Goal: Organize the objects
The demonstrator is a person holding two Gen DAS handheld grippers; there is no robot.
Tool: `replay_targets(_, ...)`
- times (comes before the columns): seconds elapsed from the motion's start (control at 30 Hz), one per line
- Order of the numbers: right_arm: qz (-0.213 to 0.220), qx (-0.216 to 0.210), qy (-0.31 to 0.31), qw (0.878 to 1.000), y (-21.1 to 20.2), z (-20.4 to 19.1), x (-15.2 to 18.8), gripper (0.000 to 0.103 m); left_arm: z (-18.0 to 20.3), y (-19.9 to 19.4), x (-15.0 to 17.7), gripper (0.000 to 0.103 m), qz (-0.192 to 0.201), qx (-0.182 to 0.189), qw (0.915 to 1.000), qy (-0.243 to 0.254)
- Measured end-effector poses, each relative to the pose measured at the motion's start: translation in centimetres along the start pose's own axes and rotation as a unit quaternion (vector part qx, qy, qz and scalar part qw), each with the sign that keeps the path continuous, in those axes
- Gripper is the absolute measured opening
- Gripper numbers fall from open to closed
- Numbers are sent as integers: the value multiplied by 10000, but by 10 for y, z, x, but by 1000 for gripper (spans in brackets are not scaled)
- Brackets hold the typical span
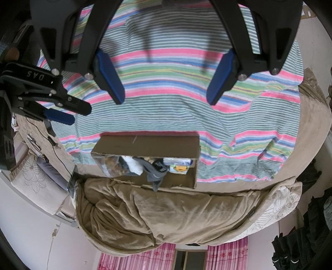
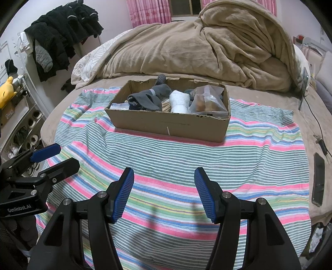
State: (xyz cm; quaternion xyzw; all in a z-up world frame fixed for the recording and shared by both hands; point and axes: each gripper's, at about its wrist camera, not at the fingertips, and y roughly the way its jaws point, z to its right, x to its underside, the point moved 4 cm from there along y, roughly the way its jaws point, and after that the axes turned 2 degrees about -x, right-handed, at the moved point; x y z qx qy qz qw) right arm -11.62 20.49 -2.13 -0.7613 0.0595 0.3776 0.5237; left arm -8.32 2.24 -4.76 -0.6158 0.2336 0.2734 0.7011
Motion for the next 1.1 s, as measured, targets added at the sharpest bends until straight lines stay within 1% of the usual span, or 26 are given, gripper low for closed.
replay_targets(0.97, 0, -3, -6, 10000, 2, -1, 0, 64, 4, 3, -4, 82, -24, 103, 9999, 77)
replay_targets(1.1, -29, -3, 1, 10000, 5, 0, -2, 64, 3, 9, -5, 82, -110, 138, 9998, 124)
